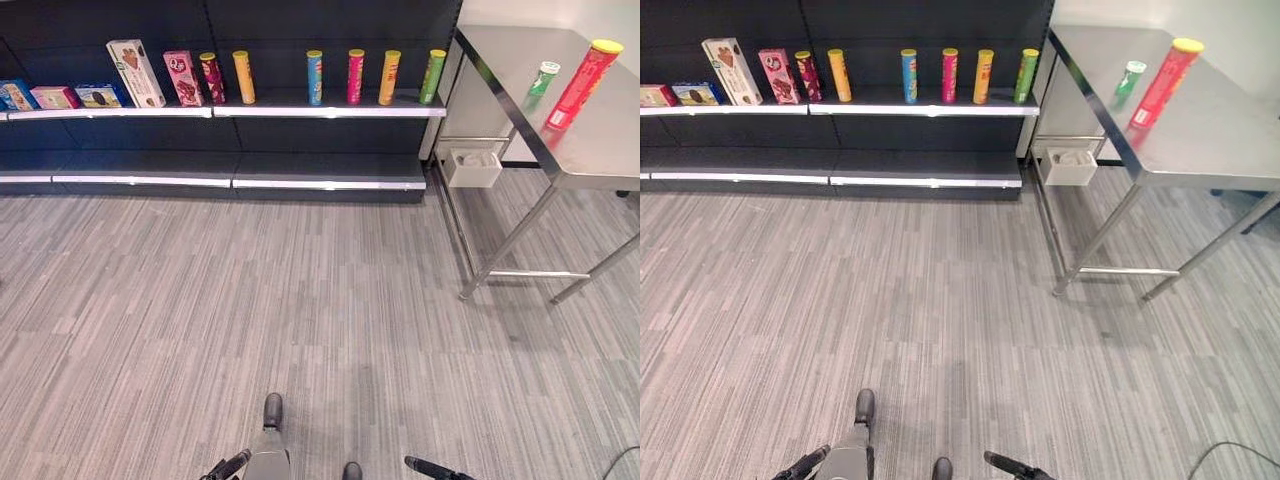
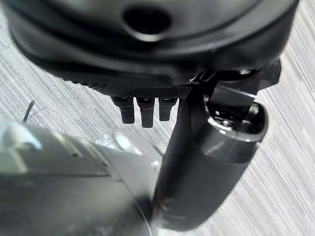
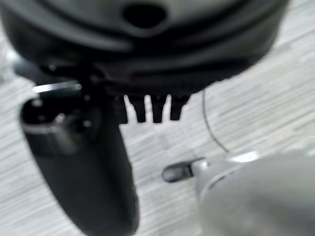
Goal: Put the goods on the table back onto the shelves and tidy them up.
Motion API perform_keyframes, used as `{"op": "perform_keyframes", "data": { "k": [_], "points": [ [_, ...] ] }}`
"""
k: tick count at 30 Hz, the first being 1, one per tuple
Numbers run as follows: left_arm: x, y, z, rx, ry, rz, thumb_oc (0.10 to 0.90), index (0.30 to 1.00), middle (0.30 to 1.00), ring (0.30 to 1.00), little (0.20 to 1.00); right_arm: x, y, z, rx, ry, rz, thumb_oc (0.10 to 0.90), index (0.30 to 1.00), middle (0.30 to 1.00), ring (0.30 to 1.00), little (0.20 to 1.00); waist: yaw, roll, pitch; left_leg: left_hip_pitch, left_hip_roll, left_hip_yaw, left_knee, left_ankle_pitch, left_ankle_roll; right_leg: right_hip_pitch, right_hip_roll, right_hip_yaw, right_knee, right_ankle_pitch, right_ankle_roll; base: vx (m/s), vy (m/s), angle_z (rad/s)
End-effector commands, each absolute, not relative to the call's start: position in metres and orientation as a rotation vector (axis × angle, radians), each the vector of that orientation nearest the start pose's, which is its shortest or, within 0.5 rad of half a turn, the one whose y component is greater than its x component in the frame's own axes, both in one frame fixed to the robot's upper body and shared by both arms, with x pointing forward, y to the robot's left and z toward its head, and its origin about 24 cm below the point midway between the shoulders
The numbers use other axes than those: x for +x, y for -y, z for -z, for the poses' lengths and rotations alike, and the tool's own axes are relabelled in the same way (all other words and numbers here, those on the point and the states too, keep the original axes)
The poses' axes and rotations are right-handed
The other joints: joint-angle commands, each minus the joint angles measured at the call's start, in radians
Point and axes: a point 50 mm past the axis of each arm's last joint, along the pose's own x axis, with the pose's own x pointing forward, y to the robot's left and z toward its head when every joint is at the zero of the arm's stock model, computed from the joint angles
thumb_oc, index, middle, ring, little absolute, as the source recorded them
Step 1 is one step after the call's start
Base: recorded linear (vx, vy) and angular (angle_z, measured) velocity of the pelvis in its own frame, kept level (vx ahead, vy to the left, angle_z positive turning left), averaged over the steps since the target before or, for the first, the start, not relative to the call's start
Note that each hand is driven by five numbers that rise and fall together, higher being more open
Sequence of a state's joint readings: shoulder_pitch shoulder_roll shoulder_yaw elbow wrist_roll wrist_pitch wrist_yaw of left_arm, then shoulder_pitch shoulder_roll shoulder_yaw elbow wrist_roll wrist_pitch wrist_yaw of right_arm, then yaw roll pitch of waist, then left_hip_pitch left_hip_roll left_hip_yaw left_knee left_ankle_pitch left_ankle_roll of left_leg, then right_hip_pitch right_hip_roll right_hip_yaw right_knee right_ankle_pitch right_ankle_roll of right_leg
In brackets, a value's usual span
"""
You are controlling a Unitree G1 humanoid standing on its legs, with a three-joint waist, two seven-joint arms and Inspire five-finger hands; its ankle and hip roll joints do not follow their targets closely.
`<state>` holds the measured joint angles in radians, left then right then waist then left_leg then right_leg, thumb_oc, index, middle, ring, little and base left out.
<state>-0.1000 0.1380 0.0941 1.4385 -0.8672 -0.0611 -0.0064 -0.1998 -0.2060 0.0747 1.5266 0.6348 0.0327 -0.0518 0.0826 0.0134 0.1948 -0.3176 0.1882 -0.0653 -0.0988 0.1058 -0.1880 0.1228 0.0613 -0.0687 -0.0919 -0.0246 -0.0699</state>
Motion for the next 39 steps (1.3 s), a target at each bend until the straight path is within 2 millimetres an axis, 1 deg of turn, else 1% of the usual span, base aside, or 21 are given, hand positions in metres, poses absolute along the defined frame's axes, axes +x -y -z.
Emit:
{"op": "perform_keyframes", "data": {
  "k": [1, 3, 6, 7, 8, 9, 11, 12, 15, 17, 18, 22, 25, 27, 28, 29, 32, 33, 35, 37, 39],
  "points": [
    [0.062, -0.209, 0.174, -0.652, -1.17, -0.771, 0.8, 0.9, 0.9, 0.9, 0.9, 0.087, 0.229, 0.166, 0.291, -1.296, 0.57, 0.8, 0.9, 0.9, 0.9, 0.9, 0.019, -0.042, -0.085, -0.038, -0.051, 0.015, 0.105, 0.099, 0.105, 0.161, -0.127, 0.047, 0.121, -0.205, 0.113, 0.66, 0.526, -0.97],
    [0.058, -0.222, 0.172, -0.547, -1.193, -0.722, 0.8, 0.9, 0.9, 0.9, 0.9, 0.077, 0.218, 0.17, 0.356, -1.317, 0.559, 0.8, 0.9, 0.9, 0.9, 0.9, -0.001, -0.064, -0.127, -0.006, -0.102, 0.058, 0.159, 0.079, 0.139, 0.129, -0.189, 0.056, 0.24, -0.147, 0.155, 0.65, 0.575, -0.97],
    [0.062, -0.223, 0.171, -0.447, -1.209, -0.621, 0.8, 0.9, 0.9, 0.9, 0.9, 0.078, 0.215, 0.17, 0.386, -1.296, 0.559, 0.8, 0.9, 0.9, 0.9, 0.9, -0.02, -0.061, -0.14, 0.047, -0.14, 0.105, 0.132, 0.047, 0.178, 0.064, -0.221, 0.065, 0.4, -0.04, 0.177, 0.3, 0.365, -0.49],
    [0.064, -0.223, 0.171, -0.401, -1.222, -0.567, 0.8, 0.9, 0.9, 0.9, 0.9, 0.08, 0.216, 0.17, 0.387, -1.284, 0.557, 0.8, 0.9, 0.9, 0.9, 0.9, -0.03, -0.057, -0.136, 0.085, -0.163, 0.122, 0.119, 0.025, 0.198, 0.033, -0.246, 0.049, 0.492, 0.015, 0.184, 0.3, 0.504, -0.23],
    [0.063, -0.223, 0.171, -0.337, -1.243, -0.51, 0.8, 0.9, 0.9, 0.9, 0.9, 0.082, 0.215, 0.17, 0.378, -1.268, 0.549, 0.8, 0.9, 0.9, 0.9, 0.9, -0.052, -0.036, -0.119, 0.182, -0.199, 0.15, 0.076, -0.014, 0.236, -0.049, -0.31, -0.004, 0.661, 0.144, 0.189, 0.41, 0.662, -0.13],
    [0.058, -0.223, 0.171, -0.311, -1.266, -0.492, 0.8, 0.9, 0.9, 0.9, 0.9, 0.084, 0.214, 0.17, 0.36, -1.265, 0.522, 0.8, 0.9, 0.9, 0.9, 0.9, -0.064, -0.019, -0.113, 0.227, -0.201, 0.155, 0.052, -0.028, 0.25, -0.091, -0.318, -0.024, 0.715, 0.18, 0.184, 0.29, 0.502, -0.13],
    [0.054, -0.224, 0.172, -0.295, -1.286, -0.471, 0.8, 0.9, 0.9, 0.9, 0.9, 0.087, 0.212, 0.17, 0.354, -1.256, 0.497, 0.8, 0.9, 0.9, 0.9, 0.9, -0.081, -0.015, -0.099, 0.273, -0.208, 0.162, 0.027, -0.04, 0.255, -0.132, -0.307, -0.025, 0.754, 0.152, 0.177, 0.29, 0.276, -0.2],
    [0.048, -0.221, 0.173, -0.287, -1.305, -0.44, 0.8, 0.9, 0.9, 0.9, 0.9, 0.093, 0.208, 0.169, 0.342, -1.229, 0.45, 0.8, 0.9, 0.9, 0.9, 0.9, -0.115, -0.007, -0.074, 0.333, -0.211, 0.152, 0.012, -0.069, 0.25, -0.229, -0.202, -0.037, 0.7, 0.015, 0.143, 0.37, 0.273, -0.13],
    [0.049, -0.221, 0.173, -0.284, -1.303, -0.428, 0.8, 0.9, 0.9, 0.9, 0.9, 0.091, 0.211, 0.169, 0.331, -1.228, 0.457, 0.8, 0.9, 0.9, 0.9, 0.9, -0.13, -0.009, -0.058, 0.365, -0.214, 0.156, 0.012, -0.098, 0.244, -0.254, -0.156, -0.077, 0.545, -0.012, 0.144, 0.29, 0.078, -0.15],
    [0.048, -0.219, 0.174, -0.279, -1.315, -0.416, 0.8, 0.9, 0.9, 0.9, 0.9, 0.088, 0.212, 0.169, 0.325, -1.236, 0.465, 0.8, 0.9, 0.9, 0.9, 0.9, -0.138, -0.015, -0.057, 0.388, -0.223, 0.155, 0.012, -0.123, 0.239, -0.274, -0.151, -0.112, 0.428, 0.007, 0.144, 0.39, 0.018, -0.1],
    [0.053, -0.215, 0.174, -0.242, -1.324, -0.362, 0.8, 0.9, 0.9, 0.9, 0.9, 0.076, 0.212, 0.171, 0.336, -1.283, 0.482, 0.8, 0.9, 0.9, 0.9, 0.9, -0.166, -0.044, -0.056, 0.457, -0.239, 0.157, 0.012, -0.192, 0.218, -0.316, -0.153, -0.173, 0.154, 0.102, 0.176, 0.42, 0.003, -0.12],
    [0.058, -0.208, 0.174, -0.214, -1.329, -0.303, 0.8, 0.9, 0.9, 0.9, 0.9, 0.06, 0.214, 0.173, 0.349, -1.352, 0.513, 0.8, 0.9, 0.9, 0.9, 0.9, -0.179, -0.044, -0.059, 0.526, -0.231, 0.164, 0.012, -0.241, 0.21, -0.322, -0.179, -0.251, 0.067, 0.149, 0.192, 0.45, -0.005, 0.12],
    [0.049, -0.195, 0.177, -0.229, -1.369, -0.244, 0.8, 0.9, 0.9, 0.9, 0.9, 0.041, 0.219, 0.174, 0.402, -1.4, 0.586, 0.8, 0.9, 0.9, 0.9, 0.9, -0.195, -0.033, -0.098, 0.604, -0.216, 0.136, 0.012, -0.295, 0.213, -0.302, -0.148, -0.211, 0.136, 0.114, 0.154, 0.51, 0.014, 0.11],
    [0.044, -0.193, 0.178, -0.256, -1.389, -0.25, 0.8, 0.9, 0.9, 0.9, 0.9, 0.041, 0.223, 0.173, 0.429, -1.393, 0.619, 0.8, 0.9, 0.9, 0.9, 0.9, -0.204, -0.012, -0.11, 0.586, -0.183, 0.154, 0.145, -0.296, 0.186, -0.26, -0.123, -0.221, 0.144, 0.084, 0.127, 0.41, -0.034, 0.32],
    [0.041, -0.193, 0.178, -0.248, -1.399, -0.247, 0.8, 0.9, 0.9, 0.9, 0.9, 0.044, 0.224, 0.173, 0.42, -1.38, 0.613, 0.8, 0.9, 0.9, 0.9, 0.9, -0.206, -0.006, -0.117, 0.555, -0.174, 0.179, 0.231, -0.266, 0.168, -0.231, -0.108, -0.222, 0.128, 0.077, 0.116, 0.42, -0.128, 0.35],
    [0.05, -0.196, 0.177, -0.208, -1.372, -0.218, 0.8, 0.9, 0.9, 0.9, 0.9, 0.062, 0.223, 0.171, 0.417, -1.322, 0.586, 0.8, 0.9, 0.9, 0.9, 0.9, -0.201, -0.017, -0.115, 0.447, -0.136, 0.196, 0.481, -0.135, 0.107, -0.174, -0.087, -0.209, 0.086, 0.074, 0.084, 0.29, -0.116, 0.24],
    [0.066, -0.201, 0.174, -0.158, -1.321, -0.207, 0.8, 0.9, 0.9, 0.9, 0.9, 0.086, 0.224, 0.167, 0.391, -1.242, 0.556, 0.8, 0.9, 0.9, 0.9, 0.9, -0.185, -0.046, -0.11, 0.34, -0.121, 0.213, 0.666, -0.082, 0.105, -0.137, -0.093, -0.186, 0.066, 0.056, 0.057, 0.26, -0.062, -0.29],
    [0.078, -0.203, 0.172, -0.123, -1.284, -0.214, 0.8, 0.9, 0.9, 0.9, 0.9, 0.112, 0.226, 0.161, 0.363, -1.159, 0.539, 0.8, 0.9, 0.9, 0.9, 0.9, -0.159, -0.067, -0.095, 0.259, -0.086, 0.254, 0.722, -0.13, 0.136, -0.092, -0.101, -0.15, 0.054, 0.04, 0.053, 0.27, 0.003, -0.74],
    [0.082, -0.204, 0.171, -0.126, -1.269, -0.225, 0.8, 0.9, 0.9, 0.9, 0.9, 0.122, 0.226, 0.158, 0.347, -1.124, 0.523, 0.8, 0.9, 0.9, 0.9, 0.9, -0.146, -0.077, -0.091, 0.218, -0.089, 0.257, 0.704, -0.156, 0.15, -0.076, -0.107, -0.124, 0.048, 0.035, 0.057, 0.23, 0.069, -0.75],
    [0.082, -0.203, 0.171, -0.145, -1.259, -0.245, 0.8, 0.9, 0.9, 0.9, 0.9, 0.136, 0.22, 0.154, 0.314, -1.08, 0.466, 0.8, 0.9, 0.9, 0.9, 0.9, -0.123, -0.085, -0.093, 0.192, -0.115, 0.223, 0.554, -0.189, 0.171, -0.056, -0.117, -0.074, 0.042, 0.029, 0.074, 0.3, 0.169, -0.63],
    [0.08, -0.199, 0.172, -0.16, -1.266, -0.253, 0.8, 0.9, 0.9, 0.9, 0.9, 0.146, 0.211, 0.152, 0.288, -1.061, 0.413, 0.8, 0.9, 0.9, 0.9, 0.9, -0.095, -0.069, -0.095, 0.186, -0.147, 0.083, 0.308, -0.128, 0.154, -0.022, -0.094, -0.008, 0.027, 0.02, 0.084, 0.42, 0.201, -0.87]
  ]
}}
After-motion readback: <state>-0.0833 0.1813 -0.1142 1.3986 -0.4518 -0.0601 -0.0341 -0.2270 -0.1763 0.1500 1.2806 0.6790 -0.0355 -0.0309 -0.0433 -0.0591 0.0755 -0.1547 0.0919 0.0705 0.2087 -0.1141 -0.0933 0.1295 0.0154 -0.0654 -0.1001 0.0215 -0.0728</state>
